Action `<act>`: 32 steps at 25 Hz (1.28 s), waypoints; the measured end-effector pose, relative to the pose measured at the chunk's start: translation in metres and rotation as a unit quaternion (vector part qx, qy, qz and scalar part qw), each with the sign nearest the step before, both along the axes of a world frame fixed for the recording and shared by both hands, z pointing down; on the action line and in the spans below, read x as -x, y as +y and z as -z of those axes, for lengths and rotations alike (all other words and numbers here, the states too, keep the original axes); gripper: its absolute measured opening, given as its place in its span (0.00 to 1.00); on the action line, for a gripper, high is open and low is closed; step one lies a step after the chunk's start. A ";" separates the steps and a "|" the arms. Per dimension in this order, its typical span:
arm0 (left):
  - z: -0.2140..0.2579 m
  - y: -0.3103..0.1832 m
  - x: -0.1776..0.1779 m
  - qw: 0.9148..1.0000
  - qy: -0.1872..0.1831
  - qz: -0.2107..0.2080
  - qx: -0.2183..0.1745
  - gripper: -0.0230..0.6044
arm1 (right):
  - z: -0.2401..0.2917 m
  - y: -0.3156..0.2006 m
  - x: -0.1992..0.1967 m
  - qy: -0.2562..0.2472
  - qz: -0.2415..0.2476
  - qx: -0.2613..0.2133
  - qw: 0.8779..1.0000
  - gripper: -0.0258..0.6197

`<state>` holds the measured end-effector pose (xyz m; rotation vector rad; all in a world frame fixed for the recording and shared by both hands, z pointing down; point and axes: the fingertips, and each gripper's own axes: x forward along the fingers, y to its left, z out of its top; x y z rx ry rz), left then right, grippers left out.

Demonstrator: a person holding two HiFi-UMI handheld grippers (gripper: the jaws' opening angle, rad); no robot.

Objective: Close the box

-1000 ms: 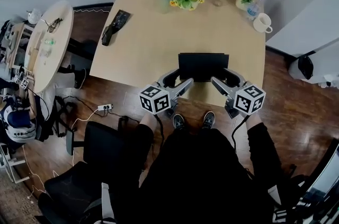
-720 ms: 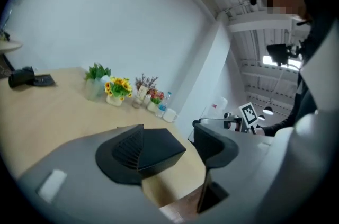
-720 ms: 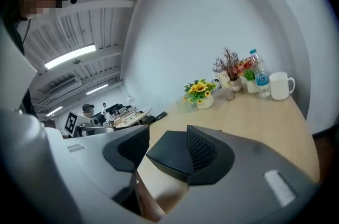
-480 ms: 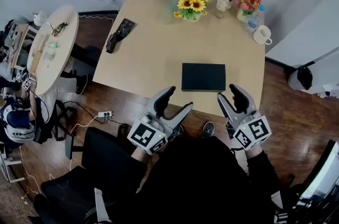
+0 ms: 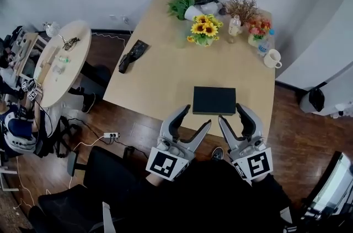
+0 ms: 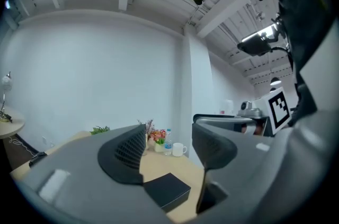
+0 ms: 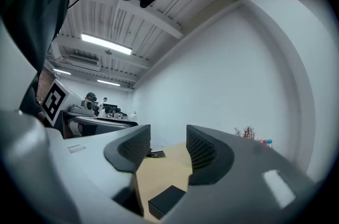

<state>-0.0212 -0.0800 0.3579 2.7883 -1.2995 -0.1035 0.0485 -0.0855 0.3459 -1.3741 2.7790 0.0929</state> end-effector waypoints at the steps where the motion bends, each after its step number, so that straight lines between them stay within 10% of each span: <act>1: -0.001 0.000 0.000 1.000 0.000 -0.002 0.004 0.45 | 0.000 0.000 0.001 -0.002 0.000 0.002 1.000 0.37; 32: -0.013 -0.004 -0.001 1.000 -0.001 -0.011 0.026 0.43 | -0.007 -0.002 0.002 -0.004 0.000 0.010 1.000 0.35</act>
